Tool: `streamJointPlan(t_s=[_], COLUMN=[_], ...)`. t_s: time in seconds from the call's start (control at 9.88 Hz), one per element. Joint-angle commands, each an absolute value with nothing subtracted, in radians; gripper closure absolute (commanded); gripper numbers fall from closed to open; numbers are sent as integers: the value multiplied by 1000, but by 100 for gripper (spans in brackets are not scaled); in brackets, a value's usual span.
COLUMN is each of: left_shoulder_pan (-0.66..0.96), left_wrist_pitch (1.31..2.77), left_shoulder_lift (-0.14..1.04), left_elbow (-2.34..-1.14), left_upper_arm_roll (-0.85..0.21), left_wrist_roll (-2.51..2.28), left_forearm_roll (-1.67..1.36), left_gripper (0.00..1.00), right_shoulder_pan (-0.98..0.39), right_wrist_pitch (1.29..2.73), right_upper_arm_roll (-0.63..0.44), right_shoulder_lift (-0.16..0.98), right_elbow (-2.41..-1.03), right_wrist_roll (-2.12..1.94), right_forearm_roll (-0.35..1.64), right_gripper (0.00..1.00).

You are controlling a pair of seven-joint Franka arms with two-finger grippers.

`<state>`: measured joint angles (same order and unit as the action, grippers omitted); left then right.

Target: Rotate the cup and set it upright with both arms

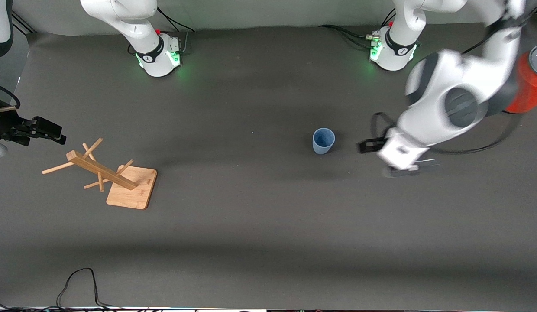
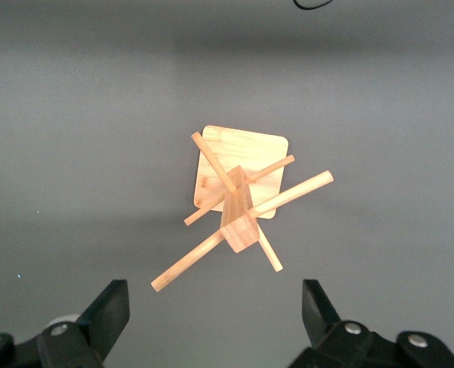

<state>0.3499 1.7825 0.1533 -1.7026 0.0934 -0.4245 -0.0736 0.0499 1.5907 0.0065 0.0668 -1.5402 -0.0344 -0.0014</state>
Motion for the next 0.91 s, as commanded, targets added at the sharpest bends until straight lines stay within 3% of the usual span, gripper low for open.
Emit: streamJointPlan(t_s=[0.0,0.3,0.81], left_shoulder_pan=[322,233,235], left_wrist_pitch=[1746,1640,1622], left_shoulder_lift=[72,-49,-48], left_elbow=[-1697,-1703,-1648], left_upper_arm_roll=[165,204,202], left_wrist_roll=[-323,-46,-20], left_forearm_roll=[16,28,48], left_gripper=[0,0,0], right_shoulder_pan=[46,46,44], right_wrist_pitch=[1592,1592,1591], right_upper_arm_roll=[3,2,2], right_shoulder_lift=[77,74,75], right_elbow=[-1520,-1516,-1503], right_wrist_roll=[-45,-44,-44], right_forearm_roll=[-5,-5,-5], right_gripper=[0,0,0])
